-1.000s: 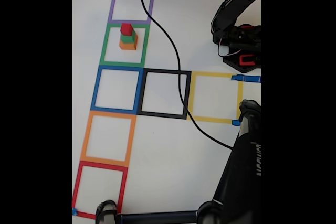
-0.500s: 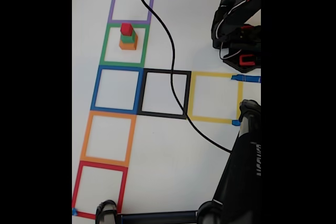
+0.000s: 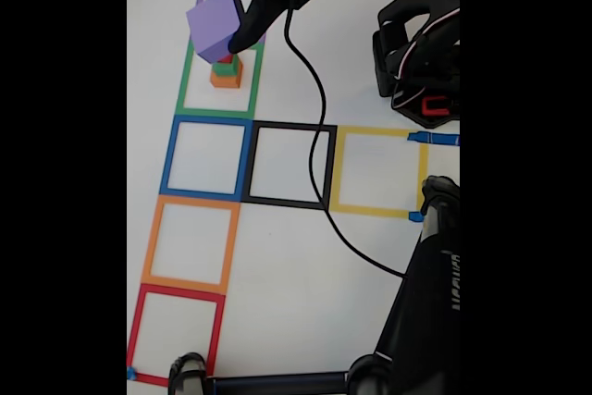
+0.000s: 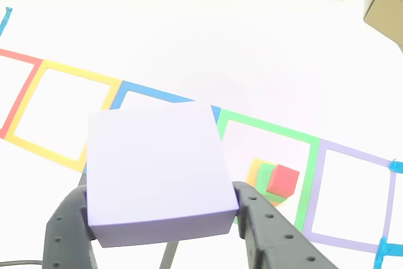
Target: Tower of hanoi
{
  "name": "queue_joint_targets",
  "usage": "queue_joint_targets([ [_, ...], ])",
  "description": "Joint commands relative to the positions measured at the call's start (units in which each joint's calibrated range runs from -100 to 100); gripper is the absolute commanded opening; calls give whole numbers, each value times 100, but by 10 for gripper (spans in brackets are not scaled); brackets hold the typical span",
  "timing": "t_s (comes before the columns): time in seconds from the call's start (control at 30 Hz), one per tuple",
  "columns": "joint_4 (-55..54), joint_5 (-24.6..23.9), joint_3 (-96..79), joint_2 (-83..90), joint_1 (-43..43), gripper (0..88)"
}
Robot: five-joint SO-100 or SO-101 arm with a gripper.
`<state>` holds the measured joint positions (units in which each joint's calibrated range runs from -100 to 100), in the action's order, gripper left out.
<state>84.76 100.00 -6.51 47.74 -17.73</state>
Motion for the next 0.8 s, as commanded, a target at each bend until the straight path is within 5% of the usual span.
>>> queue_joint_targets([
  [0.0,-1100,0,-1122,139,-365,126],
  [0.43,-5756,0,-4913,-822,-528,125],
  [0.77,-8420,0,-5804,-2550,-691,126],
])
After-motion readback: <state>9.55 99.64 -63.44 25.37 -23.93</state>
